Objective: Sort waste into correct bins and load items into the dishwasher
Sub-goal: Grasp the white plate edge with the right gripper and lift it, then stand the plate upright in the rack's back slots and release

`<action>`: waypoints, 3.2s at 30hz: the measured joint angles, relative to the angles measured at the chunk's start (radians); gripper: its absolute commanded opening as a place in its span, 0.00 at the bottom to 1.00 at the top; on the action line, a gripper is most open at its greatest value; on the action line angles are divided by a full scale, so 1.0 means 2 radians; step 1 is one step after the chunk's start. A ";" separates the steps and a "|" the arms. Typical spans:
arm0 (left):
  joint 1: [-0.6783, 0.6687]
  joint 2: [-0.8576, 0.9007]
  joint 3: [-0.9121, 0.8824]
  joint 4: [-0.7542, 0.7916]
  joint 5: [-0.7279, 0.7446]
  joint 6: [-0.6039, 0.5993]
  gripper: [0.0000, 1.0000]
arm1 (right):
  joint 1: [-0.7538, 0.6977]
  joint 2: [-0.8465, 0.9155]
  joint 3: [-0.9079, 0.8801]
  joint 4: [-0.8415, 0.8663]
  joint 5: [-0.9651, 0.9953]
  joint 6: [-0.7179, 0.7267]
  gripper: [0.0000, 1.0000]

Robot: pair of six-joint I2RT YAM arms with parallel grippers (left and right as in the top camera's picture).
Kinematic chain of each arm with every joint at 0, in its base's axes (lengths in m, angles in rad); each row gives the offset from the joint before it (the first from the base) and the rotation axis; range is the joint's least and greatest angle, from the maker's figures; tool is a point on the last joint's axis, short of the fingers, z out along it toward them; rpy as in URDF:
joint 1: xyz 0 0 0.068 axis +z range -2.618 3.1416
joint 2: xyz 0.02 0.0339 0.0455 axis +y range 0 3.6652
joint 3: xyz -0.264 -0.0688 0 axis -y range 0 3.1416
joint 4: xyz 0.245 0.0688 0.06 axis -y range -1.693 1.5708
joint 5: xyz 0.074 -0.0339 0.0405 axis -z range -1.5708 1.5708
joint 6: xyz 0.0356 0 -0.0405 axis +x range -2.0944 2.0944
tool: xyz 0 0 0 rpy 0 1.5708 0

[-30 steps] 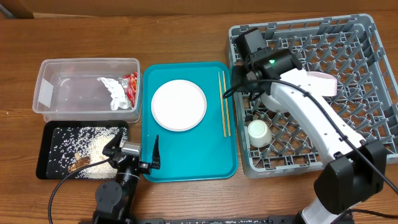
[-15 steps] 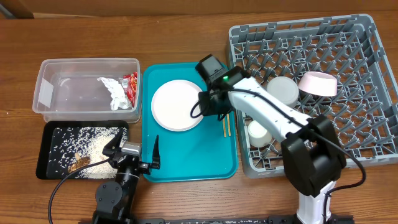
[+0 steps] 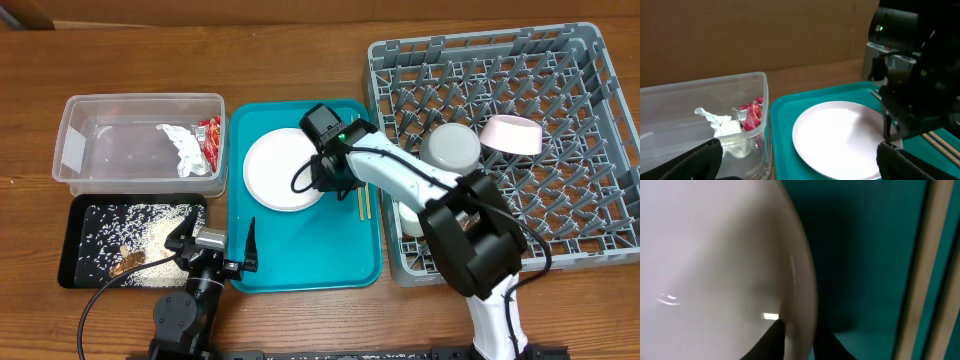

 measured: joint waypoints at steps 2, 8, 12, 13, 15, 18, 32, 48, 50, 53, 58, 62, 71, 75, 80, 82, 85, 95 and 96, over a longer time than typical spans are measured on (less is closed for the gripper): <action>0.000 0.000 0.000 0.000 0.000 0.000 1.00 | -0.005 -0.001 0.000 0.010 -0.021 0.006 0.04; 0.000 0.000 0.000 0.000 0.000 0.000 1.00 | -0.010 -0.002 0.004 -0.020 -0.057 0.009 0.04; 0.000 0.000 0.000 0.000 0.000 0.000 1.00 | -0.009 -0.021 0.010 -0.060 -0.023 0.009 0.04; 0.000 0.000 0.000 0.000 0.000 0.000 1.00 | -0.010 -0.033 0.012 -0.068 -0.006 0.008 0.04; 0.000 0.000 0.000 0.000 0.000 0.000 1.00 | -0.011 -0.067 0.017 -0.083 0.034 0.008 0.04; 0.000 0.000 0.000 0.000 0.000 0.000 1.00 | -0.029 -0.145 0.029 -0.089 0.093 0.008 0.04; 0.000 0.000 0.000 0.000 0.000 0.000 1.00 | -0.216 -0.290 0.050 -0.135 0.345 0.002 0.04; 0.000 0.000 0.000 0.000 0.000 0.000 1.00 | -0.194 -0.229 0.048 -0.120 0.440 -0.049 0.04; 0.000 0.000 0.000 0.000 0.000 0.000 1.00 | -0.185 -0.215 0.047 -0.125 0.441 -0.051 0.04; 0.000 0.000 0.000 0.000 0.000 0.000 1.00 | -0.169 -0.198 0.042 -0.126 0.440 -0.052 0.04; 0.000 0.000 0.000 0.000 0.000 0.000 1.00 | -0.153 -0.179 0.042 -0.125 0.441 -0.052 0.04; 0.000 0.000 0.000 0.000 0.000 0.000 1.00 | -0.148 -0.163 0.042 -0.115 0.441 -0.054 0.04; 0.000 0.000 0.000 0.000 0.000 0.000 1.00 | -0.147 -0.160 0.042 -0.132 0.441 -0.054 0.22; 0.000 0.000 0.000 0.000 0.000 0.000 1.00 | -0.140 -0.160 0.042 -0.154 0.442 -0.055 0.23; 0.000 0.000 0.000 0.000 0.000 0.000 1.00 | -0.107 -0.160 0.042 -0.160 0.443 -0.056 0.27; 0.000 0.000 0.000 0.000 0.000 0.000 1.00 | -0.090 -0.160 0.042 -0.159 0.443 -0.055 0.28; 0.000 0.000 0.000 0.000 0.000 0.000 1.00 | -0.077 -0.160 0.042 -0.158 0.443 -0.055 0.27; 0.000 0.000 0.000 0.000 0.000 0.000 1.00 | -0.076 -0.161 0.042 -0.155 0.403 -0.008 0.38; 0.000 0.000 0.000 0.000 0.000 0.000 1.00 | -0.080 -0.162 0.042 -0.154 0.382 -0.004 0.40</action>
